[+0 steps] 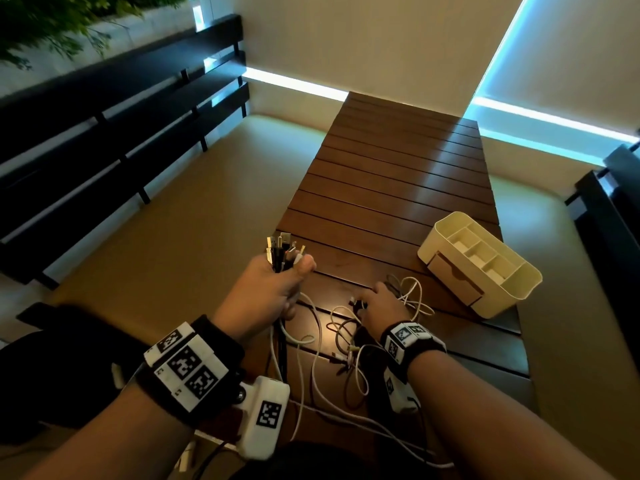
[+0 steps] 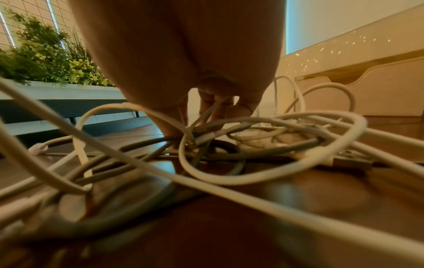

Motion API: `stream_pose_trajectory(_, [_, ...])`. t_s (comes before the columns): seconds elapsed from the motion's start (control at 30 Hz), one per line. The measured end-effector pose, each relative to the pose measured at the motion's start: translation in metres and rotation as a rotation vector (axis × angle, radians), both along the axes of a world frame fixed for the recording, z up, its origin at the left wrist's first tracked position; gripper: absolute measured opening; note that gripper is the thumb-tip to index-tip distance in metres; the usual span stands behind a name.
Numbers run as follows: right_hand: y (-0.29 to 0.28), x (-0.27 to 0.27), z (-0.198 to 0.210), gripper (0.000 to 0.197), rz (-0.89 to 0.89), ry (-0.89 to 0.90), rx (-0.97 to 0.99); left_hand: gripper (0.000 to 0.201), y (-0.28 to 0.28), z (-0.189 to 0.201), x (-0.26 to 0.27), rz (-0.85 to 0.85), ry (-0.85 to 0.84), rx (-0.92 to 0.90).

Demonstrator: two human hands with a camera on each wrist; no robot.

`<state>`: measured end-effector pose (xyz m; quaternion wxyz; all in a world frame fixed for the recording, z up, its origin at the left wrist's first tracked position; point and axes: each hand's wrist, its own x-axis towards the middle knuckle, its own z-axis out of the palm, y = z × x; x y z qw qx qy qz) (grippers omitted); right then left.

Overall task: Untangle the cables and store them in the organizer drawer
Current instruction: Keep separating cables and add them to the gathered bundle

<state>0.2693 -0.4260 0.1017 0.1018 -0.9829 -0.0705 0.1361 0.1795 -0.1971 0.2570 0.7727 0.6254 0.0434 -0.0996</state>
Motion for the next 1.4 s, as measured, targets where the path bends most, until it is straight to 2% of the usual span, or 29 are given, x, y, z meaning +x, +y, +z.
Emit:
stream_pose_trajectory(0.17, [-0.003,-0.012,0.001,0.024,-0.045,-0.059,0.001,0.021,0.003,0.002,-0.006,0.007,-0.011,-0.009])
stream_pose_trajectory(0.33, [0.000,-0.028,0.030,0.016,-0.255,-0.202,0.271,0.021,0.006,0.005,-0.012,0.008,-0.032,-0.020])
stream_pose_trajectory(0.47, [0.005,-0.036,0.078,0.014,-0.303,-0.324,0.438,0.022,0.001,0.008,-0.017,-0.025,-0.041,-0.008])
stream_pose_trajectory(0.57, [0.009,-0.043,0.132,0.014,-0.308,-0.468,0.805,0.027,-0.004,0.009,-0.020,-0.060,-0.060,-0.008])
stream_pose_trajectory(0.67, [0.011,-0.056,0.181,0.015,-0.308,-0.435,1.305,0.021,-0.009,0.012,-0.023,-0.081,-0.073,0.035])
stream_pose_trajectory(0.73, [0.014,-0.064,0.191,0.013,-0.313,-0.351,1.417,0.019,-0.012,0.012,-0.024,-0.055,-0.079,0.042])
stream_pose_trajectory(0.83, [0.016,-0.080,0.175,0.013,-0.383,-0.214,1.396,0.019,-0.017,0.013,-0.028,0.005,-0.084,0.021])
stream_pose_trajectory(0.93, [0.017,-0.095,0.159,0.021,-0.423,-0.104,1.325,0.023,-0.018,0.015,-0.032,0.054,-0.084,0.009])
stream_pose_trajectory(1.03, [0.021,-0.107,0.157,0.023,-0.367,-0.036,1.295,0.023,-0.018,0.016,-0.036,0.088,-0.092,-0.006])
stream_pose_trajectory(1.27, [0.038,-0.130,0.176,0.011,-0.207,-0.021,1.303,0.029,-0.022,0.015,-0.043,0.047,-0.206,0.044])
stream_pose_trajectory(1.4, [0.050,-0.139,0.183,0.011,-0.130,-0.026,1.294,0.052,-0.023,0.018,-0.048,-0.001,-0.264,0.052])
